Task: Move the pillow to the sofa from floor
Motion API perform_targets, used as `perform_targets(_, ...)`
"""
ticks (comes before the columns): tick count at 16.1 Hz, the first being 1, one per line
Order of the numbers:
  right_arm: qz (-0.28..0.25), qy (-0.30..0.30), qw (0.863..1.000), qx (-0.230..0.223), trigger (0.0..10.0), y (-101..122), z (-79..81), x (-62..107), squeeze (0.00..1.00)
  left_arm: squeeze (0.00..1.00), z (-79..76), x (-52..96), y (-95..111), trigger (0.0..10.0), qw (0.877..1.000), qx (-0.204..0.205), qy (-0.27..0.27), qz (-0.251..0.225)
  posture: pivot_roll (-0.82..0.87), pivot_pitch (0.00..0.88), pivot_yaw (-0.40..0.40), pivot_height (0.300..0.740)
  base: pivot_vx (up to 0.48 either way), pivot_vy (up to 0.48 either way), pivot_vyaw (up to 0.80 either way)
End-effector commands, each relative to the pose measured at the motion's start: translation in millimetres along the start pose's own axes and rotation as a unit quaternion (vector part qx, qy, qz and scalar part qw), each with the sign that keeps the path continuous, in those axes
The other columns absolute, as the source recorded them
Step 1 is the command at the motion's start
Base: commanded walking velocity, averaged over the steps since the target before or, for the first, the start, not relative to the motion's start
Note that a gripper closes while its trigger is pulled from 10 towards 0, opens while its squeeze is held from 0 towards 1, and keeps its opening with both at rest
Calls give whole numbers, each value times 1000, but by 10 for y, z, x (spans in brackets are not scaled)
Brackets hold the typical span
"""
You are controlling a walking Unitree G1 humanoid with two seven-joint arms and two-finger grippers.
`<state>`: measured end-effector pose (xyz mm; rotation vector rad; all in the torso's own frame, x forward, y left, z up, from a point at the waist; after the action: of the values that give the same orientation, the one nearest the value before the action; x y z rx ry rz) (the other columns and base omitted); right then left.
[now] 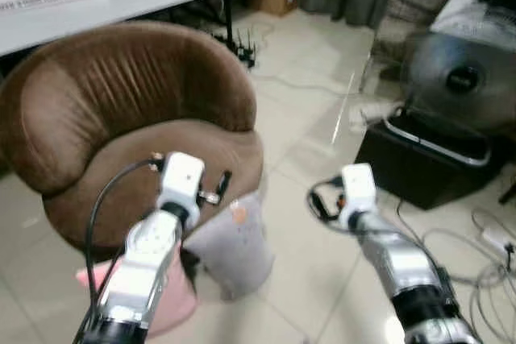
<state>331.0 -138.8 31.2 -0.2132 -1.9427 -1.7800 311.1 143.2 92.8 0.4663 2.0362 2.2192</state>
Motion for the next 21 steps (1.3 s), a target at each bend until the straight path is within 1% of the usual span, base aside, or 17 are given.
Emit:
perform_targets(1, -5, 16, 1000, 0, 10000, 55, 119, -31, 0, 0, 110, 23, 7, 10000, 1000, -10, 14, 3, 112, 0, -5, 740, 398, 0, 0)
perform_targets(6, 0, 6, 1000, -4, 10000, 29, 86, -29, 0, 0, 85, -4, -1, 10000, 1000, -17, 1, 8, 100, 0, 10, 740, 393, 0, 0)
perform_targets(8, -5, 6, 1000, 2, 10000, 45, 106, -37, 0, 0, 90, -10, 8, 10000, 1000, -23, -4, 9, 99, 0, 20, 740, 396, 0, 0)
perform_targets(12, -4, 5, 1000, -6, 10000, 7, 169, -39, 0, 0, 117, 8, 9, 10000, 999, -37, -21, 18, 100, 0, 69, 740, 396, 0, 0)
perform_targets(14, -4, 2, 1000, -16, 10000, -42, 203, -22, 0, 0, 134, 5, -3, 10000, 998, -41, -32, 25, 88, 0, 91, 740, 394, 0, 734)
perform_targets(15, -4, -1, 1000, -20, 10000, -50, 200, -18, 0, 0, 133, 1, -12, 10000, 998, -41, -34, 27, 88, 0, 91, 740, 394, 0, 594)
perform_targets(16, -2, -6, 1000, -22, 10000, -62, 161, -5, 0, 0, 117, -4, -28, 10000, 998, -42, -36, 30, 81, 0, 92, 740, 390, 0, 0)
perform_targets(18, 1, -4, 1000, -13, 10000, -73, 134, 4, 0, 0, 102, -7, -38, 10000, 998, -37, -37, 30, 74, 0, 86, 740, 369, 0, 0)
perform_targets(19, -1, -3, 1000, -5, 10000, -59, 121, 5, 0, 0, 97, -16, -62, 10000, 998, -36, -35, 34, 74, 0, 86, 740, 0, 0, 0)
perform_targets(20, -5, -3, 1000, 1, 10000, -39, 107, 1, 0, 0, 97, -18, -121, 10000, 997, -41, -35, 48, 74, 0, 86, 740, 0, 0, 0)
perform_targets(21, -5, -3, 1000, 0, 10000, -36, 103, 2, 0, 0, 92, -7, -147, 10000, 997, -43, -35, 52, 81, 0, 61, 740, 0, 0, 0)
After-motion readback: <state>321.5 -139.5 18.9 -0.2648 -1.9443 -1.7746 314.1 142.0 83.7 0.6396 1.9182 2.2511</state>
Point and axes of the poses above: a point about 5 cm out from each wrist's last joint towards the gripper, its own x axis pointing back from the gripper into the wrist, its own y axis along the axis of the wrist's last joint, z = x × y, the point moved 3 cm from there along -x, pointing out of the wrist towards the gripper, and after that the axes turned 6 degrees about x, right-handed, at the moved point
